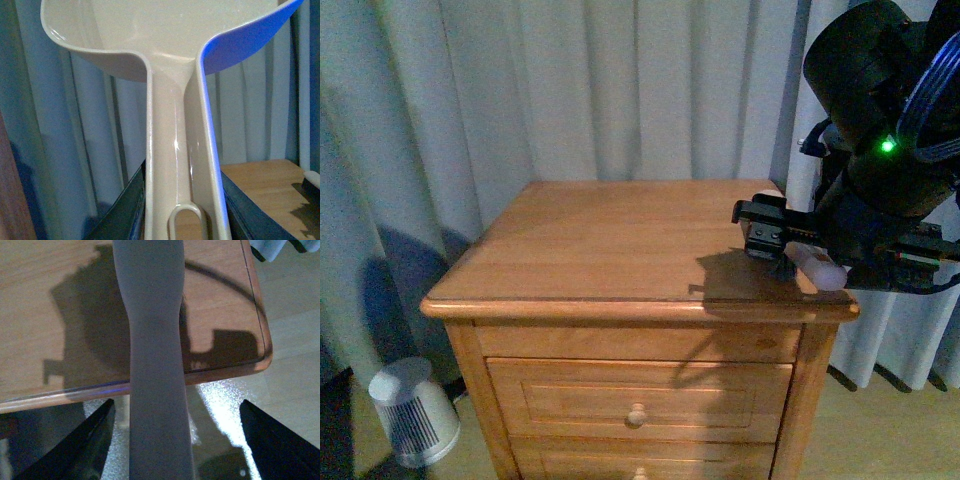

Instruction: Clean up trash

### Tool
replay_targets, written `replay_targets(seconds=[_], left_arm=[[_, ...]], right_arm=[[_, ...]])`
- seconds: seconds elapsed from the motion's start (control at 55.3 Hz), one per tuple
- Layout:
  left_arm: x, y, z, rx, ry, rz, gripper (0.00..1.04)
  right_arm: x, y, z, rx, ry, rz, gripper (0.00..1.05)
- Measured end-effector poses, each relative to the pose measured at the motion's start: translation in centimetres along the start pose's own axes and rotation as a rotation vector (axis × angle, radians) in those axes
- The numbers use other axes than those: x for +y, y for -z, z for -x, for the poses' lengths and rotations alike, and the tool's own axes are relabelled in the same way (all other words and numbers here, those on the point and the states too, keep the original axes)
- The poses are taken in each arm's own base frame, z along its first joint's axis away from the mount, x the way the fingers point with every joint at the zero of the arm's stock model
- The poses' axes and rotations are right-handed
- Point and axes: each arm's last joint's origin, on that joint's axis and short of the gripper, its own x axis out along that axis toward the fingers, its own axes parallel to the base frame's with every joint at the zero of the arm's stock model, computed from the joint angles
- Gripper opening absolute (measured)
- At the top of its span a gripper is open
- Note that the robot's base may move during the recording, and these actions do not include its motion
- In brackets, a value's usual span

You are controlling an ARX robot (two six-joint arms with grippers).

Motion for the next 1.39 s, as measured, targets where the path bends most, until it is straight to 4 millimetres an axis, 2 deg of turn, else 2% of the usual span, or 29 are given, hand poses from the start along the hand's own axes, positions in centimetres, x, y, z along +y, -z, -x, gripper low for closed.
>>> replay_targets(seconds=[0.217, 0.307, 0.452, 0.543, 0.633, 0.687, 0.814, 0.959, 1.031, 1.248, 1.266, 1.393], left_arm=[[0.0, 0.0, 0.0, 0.0, 0.0, 0.0, 0.27], [0.0, 0.0, 0.0, 0.0, 0.0, 0.0, 0.27], [0.0, 0.0, 0.0, 0.0, 0.0, 0.0, 0.27], [0.0, 0.0, 0.0, 0.0, 0.0, 0.0, 0.27], [0.0, 0.0, 0.0, 0.0, 0.0, 0.0, 0.27], [0.0, 0.0, 0.0, 0.0, 0.0, 0.0, 0.27], [0.0, 0.0, 0.0, 0.0, 0.0, 0.0, 0.27], [0.0, 0.0, 0.0, 0.0, 0.0, 0.0, 0.27], [0.0, 0.0, 0.0, 0.0, 0.0, 0.0, 0.27], [0.0, 0.0, 0.0, 0.0, 0.0, 0.0, 0.27], [0.0, 0.0, 0.0, 0.0, 0.0, 0.0, 0.27], [0.0, 0.0, 0.0, 0.0, 0.0, 0.0, 0.27]], right_arm=[[0.0, 0.0, 0.0, -0.005, -0.005, -0.004, 0.43], [0.1, -0.2, 0.0, -0.017, -0.015, -0.003, 0.24], [0.1, -0.1, -0.1, -0.057, -0.008, 0.02, 0.21], [-0.1, 0.1, 0.8, -0.15, 0.013, 0.085, 0.21], [-0.4, -0.1, 2.8, -0.282, 0.009, 0.14, 0.21], [-0.6, -0.4, 4.8, -0.389, 0.006, 0.184, 0.21], [-1.6, -0.6, 10.7, -0.67, 0.001, 0.255, 0.21], [-3.6, 0.8, 16.5, -0.886, 0.029, 0.286, 0.21], [-4.5, 1.9, 18.6, -0.954, 0.051, 0.286, 0.21], [-6.4, 4.3, 22.7, -1.089, 0.091, 0.244, 0.2], [-8.2, 7.3, 23.5, -1.115, 0.151, 0.195, 0.2], [-8.2, 7.3, 23.4, -1.112, 0.151, 0.197, 0.2]])
